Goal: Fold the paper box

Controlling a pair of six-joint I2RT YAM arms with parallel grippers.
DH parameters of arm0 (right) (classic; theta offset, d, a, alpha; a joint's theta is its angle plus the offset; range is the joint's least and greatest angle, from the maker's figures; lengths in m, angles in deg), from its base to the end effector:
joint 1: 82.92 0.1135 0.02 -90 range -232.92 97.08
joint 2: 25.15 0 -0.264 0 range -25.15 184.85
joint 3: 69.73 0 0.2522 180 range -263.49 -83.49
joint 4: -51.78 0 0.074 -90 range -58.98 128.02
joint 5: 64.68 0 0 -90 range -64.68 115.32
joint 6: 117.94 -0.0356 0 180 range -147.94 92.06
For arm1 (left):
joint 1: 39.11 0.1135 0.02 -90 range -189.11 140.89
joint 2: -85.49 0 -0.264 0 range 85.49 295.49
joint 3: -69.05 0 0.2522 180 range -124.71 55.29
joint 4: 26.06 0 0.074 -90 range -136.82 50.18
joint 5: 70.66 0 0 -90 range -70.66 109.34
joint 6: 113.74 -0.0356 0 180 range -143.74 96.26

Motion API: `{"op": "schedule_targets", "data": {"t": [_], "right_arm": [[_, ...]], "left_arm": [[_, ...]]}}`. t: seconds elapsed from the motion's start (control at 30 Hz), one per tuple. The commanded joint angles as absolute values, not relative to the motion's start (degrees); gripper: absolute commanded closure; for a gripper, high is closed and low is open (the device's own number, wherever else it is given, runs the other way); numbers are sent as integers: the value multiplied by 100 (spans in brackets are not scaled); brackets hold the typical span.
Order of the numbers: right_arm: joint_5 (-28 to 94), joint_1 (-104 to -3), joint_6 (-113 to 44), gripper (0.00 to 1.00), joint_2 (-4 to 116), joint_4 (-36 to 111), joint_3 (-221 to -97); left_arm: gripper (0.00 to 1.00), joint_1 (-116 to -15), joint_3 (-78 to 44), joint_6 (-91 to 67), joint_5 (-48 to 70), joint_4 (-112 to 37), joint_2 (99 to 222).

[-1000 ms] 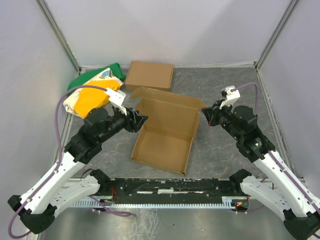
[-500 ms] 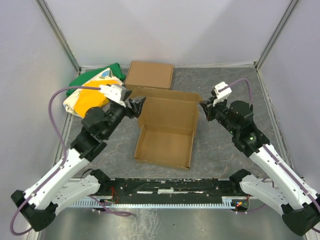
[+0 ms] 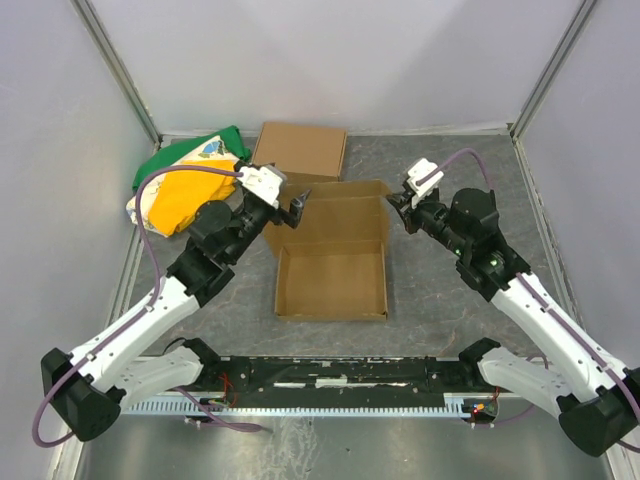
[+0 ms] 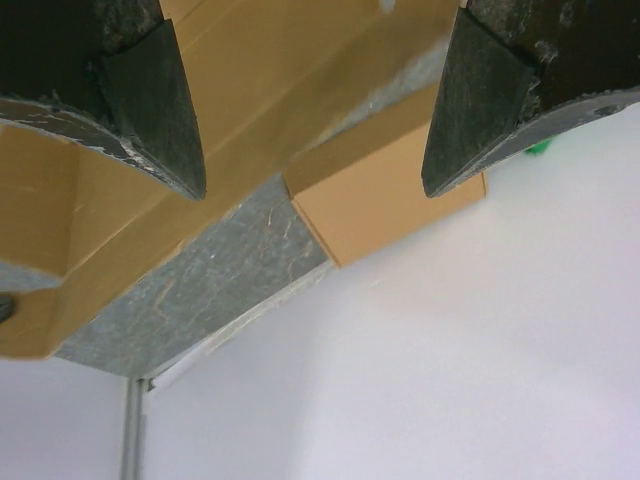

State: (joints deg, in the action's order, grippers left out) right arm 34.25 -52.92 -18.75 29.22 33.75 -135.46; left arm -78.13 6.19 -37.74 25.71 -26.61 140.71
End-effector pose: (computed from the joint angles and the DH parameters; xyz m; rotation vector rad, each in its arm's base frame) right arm 0.1894 0.1157 0.3651 -0.6806 1.5600 0.4033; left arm 0.1796 -0.1404 0.3774 0.5658 1.3391 -0.2770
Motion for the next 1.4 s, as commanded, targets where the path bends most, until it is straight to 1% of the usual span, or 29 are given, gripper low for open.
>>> {"op": "schedule_targets", "data": {"t": [0.0, 0.1, 0.2, 0.4, 0.63, 0.83, 1.1, 1.2, 1.27, 1.37], "right_arm": [[3904, -5279, -1674, 94, 3039, 3593, -13738], [3897, -5284, -1724, 94, 2993, 3598, -13730], [3838, -5286, -1637, 94, 2938, 3402, -13809], [3863, -5284, -1511, 94, 2796, 3083, -13858], [4025, -5280, -1522, 94, 2657, 2881, -13774], [4093, -5284, -1417, 95, 2506, 2750, -13692], [4314, -5278, -1317, 95, 2505, 2683, -13649], [4308, -5281, -1259, 95, 2467, 2616, -13626], [4336, -5285, -1228, 95, 2444, 2606, -13608], [4360, -5279, -1199, 95, 2442, 2573, -13597]], "left_arm": [[4, -7822, 39, -4856, 1411, -2748, 14276], [4, -7822, -356, -5349, 770, -3794, 14513], [4, -7829, -366, -5778, 263, -4386, 14513], [4, -7824, -226, -6320, 19, -4925, 14328], [5, -7822, -6, -6229, 825, -4151, 14476], [5, -7821, 18, -6148, 943, -3664, 14292], [5, -7822, -231, -6332, 763, -4325, 14730], [8, -7827, -223, -6342, 752, -4362, 14862], [13, -7826, -236, -6360, 736, -4381, 14959], [25, -7825, -250, -6303, 748, -4327, 15069]]}}
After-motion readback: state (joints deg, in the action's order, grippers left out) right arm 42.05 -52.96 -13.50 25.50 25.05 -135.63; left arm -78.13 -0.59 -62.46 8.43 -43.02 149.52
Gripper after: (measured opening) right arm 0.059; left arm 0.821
